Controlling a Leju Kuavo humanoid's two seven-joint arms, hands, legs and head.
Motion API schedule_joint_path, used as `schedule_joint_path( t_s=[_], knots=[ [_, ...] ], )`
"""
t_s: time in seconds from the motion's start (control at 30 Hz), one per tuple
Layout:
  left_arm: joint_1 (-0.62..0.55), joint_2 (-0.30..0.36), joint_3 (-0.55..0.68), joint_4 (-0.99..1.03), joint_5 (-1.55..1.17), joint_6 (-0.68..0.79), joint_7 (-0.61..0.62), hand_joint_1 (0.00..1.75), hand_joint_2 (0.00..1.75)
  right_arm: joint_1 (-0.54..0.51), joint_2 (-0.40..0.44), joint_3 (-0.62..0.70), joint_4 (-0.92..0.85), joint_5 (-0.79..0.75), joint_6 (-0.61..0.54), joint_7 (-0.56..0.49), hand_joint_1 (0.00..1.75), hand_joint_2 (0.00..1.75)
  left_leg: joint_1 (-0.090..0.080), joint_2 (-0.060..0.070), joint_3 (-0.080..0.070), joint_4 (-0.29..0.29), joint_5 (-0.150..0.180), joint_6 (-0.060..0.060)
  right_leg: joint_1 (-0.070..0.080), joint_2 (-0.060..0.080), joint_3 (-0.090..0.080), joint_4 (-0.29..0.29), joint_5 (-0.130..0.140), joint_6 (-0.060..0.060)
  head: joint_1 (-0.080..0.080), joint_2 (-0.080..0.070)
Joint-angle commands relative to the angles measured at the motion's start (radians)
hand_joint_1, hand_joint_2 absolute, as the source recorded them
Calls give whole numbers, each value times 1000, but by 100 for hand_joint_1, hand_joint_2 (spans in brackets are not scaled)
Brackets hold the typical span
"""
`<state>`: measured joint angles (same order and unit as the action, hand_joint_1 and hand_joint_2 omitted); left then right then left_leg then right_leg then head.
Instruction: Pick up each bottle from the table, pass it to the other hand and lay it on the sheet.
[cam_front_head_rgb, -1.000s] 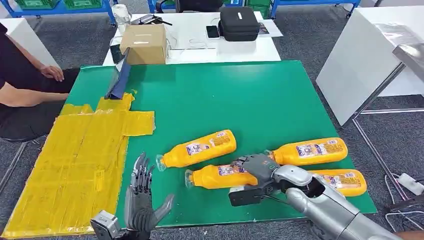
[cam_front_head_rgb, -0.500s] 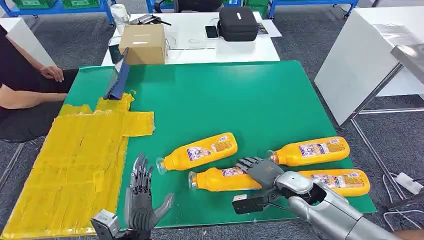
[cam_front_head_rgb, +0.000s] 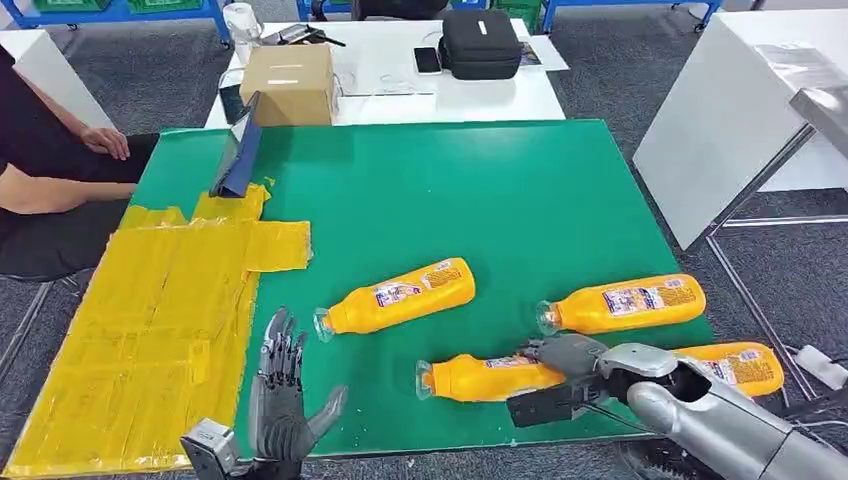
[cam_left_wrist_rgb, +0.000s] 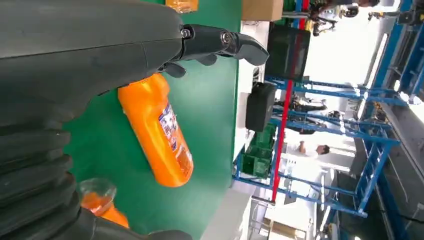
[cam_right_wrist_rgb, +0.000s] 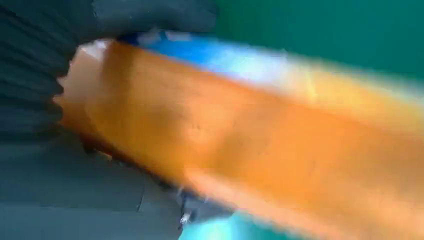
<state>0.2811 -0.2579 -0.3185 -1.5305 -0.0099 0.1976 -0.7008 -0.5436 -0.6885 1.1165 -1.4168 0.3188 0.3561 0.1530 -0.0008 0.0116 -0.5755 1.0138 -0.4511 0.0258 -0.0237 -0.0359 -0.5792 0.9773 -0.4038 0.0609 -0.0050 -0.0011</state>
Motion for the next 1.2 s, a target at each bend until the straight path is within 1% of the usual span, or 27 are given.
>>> schedule_joint_path(
  t_s=[0.03, 0.07, 0.13, 0.17, 0.2, 0.23, 0.3, 0.37, 0.53, 0.6, 0.67, 0.73, 0.77, 0.8, 0.87, 0.9, 1.03, 1.1, 1.2],
  knots=[
    [38, -34, 71, -24, 23, -18, 3, 0, 175, 311, 275, -272, 32, 47, -337, -103, 175, 175, 3, 1, 2, -4, 1, -3, 3, 5, 2, -5, 1, -5, 0, 0],
    [45, -45, 87, -35, 22, -21, 3, 0, 175, 366, 337, -313, 21, 107, -399, -118, 175, 175, 4, 1, 2, -4, 0, -3, 3, 4, 2, -5, 1, -4, -1, 0],
    [58, -59, 111, -49, 13, -43, 3, 0, 175, 459, 452, -392, -31, 169, -485, -149, 175, 175, 6, 2, 3, -5, 0, -4, 6, 6, 2, -6, 1, -6, 0, 0],
    [62, -67, 122, -56, 8, -51, 3, 0, 175, 484, 490, -421, -60, 200, -522, -162, 175, 175, 7, 2, 2, -3, -1, -3, 7, 4, 1, -4, 0, -4, 1, 0],
    [66, -73, 129, -61, 3, -60, 3, 0, 175, 507, 526, -453, -91, 219, -549, -174, 175, 175, 7, 3, 1, -4, -1, -4, 7, 6, 0, -3, 0, -5, 0, 0],
    [68, -75, 132, -62, 0, -62, 3, 0, 175, 510, 534, -457, -108, 231, -544, -164, 175, 175, 6, 2, 0, -3, -2, -5, 6, 7, -2, -2, -1, -7, 0, 0],
    [68, -77, 133, -62, -2, -64, 3, 0, 175, 510, 532, -466, -124, 234, -532, -157, 175, 175, 5, 0, -7, 0, -2, -4, 5, 4, -8, 2, -2, -4, 0, 0],
    [67, -78, 135, -61, -4, -66, 3, 0, 175, 513, 529, -482, -123, 234, -521, -161, 175, 175, 5, -1, -10, 0, -1, -5, 5, 3, -12, 3, -2, -4, -1, 0],
    [66, -80, 136, -60, -4, -66, 3, 0, 175, 512, 525, -489, -118, 233, -517, -167, 175, 175, 4, 0, -11, 0, 0, -4, 3, 3, -13, 2, -2, -4, 0, 0],
    [68, -86, 144, -65, -5, -71, 3, 0, 175, 533, 563, -528, -131, 233, -552, -218, 175, 175, 4, 0, -9, 0, -1, -5, 3, 5, -11, 2, -2, -5, 0, 0],
    [72, -91, 151, -76, 23, -78, 3, 0, 175, 575, 632, -576, -196, 243, -602, -273, 175, 175, 3, -1, -11, 0, -1, -6, 2, 3, -12, 2, -2, -5, 0, 0],
    [77, -91, 149, -81, 54, -69, 3, 0, 175, 618, 663, -570, -263, 288, -621, -294, 175, 175, 3, -1, -11, 0, -1, -6, 2, 3, -13, 3, -3, -6, 0, 0],
    [77, -91, 147, -77, 72, -73, 3, 0, 175, 626, 664, -554, -274, 317, -614, -288, 175, 175, 3, -1, -12, 0, 0, -6, 2, 2, -14, 3, -3, -5, 0, 0],
    [76, -91, 141, -74, 80, -74, 3, 0, 175, 631, 674, -533, -270, 325, -601, -283, 175, 175, 3, -1, -10, 0, -2, -7, 2, 4, -12, 4, -4, -7, 0, 0],
    [72, -91, 135, -90, 99, -114, 26, 0, 175, 621, 686, -507, -239, 337, -598, -277, 175, 175, 3, -1, -12, 0, 0, -5, 3, 1, -14, 2, -2, -3, 0, 0],
    [70, -89, 131, -106, 100, -130, 41, 0, 175, 602, 698, -489, -200, 341, -592, -277, 175, 175, 4, -1, -10, 0, -1, -6, 3, 3, -13, 3, -3, -5, 0, 0],
    [66, -75, 101, -155, 137, -179, 94, 0, 175, 546, 736, -459, -108, 334, -586, -283, 175, 175, 5, 2, -10, 0, -1, -6, 4, 6, -14, 2, -2, -6, 0, 0],
    [60, -63, 77, -157, 165, -208, 105, 0, 175, 520, 753, -427, -79, 333, -570, -293, 175, 175, 4, 2, -12, -1, 0, -5, 4, 4, -15, 2, -1, -4, 0, 0],
    [57, -50, 48, -156, 183, -227, 99, 0, 175, 480, 781, -359, -26, 347, -555, -291, 175, 175, 4, 4, -10, -1, 0, -5, 4, 7, -14, 2, -1, -6, 0, 0]
  ],
)
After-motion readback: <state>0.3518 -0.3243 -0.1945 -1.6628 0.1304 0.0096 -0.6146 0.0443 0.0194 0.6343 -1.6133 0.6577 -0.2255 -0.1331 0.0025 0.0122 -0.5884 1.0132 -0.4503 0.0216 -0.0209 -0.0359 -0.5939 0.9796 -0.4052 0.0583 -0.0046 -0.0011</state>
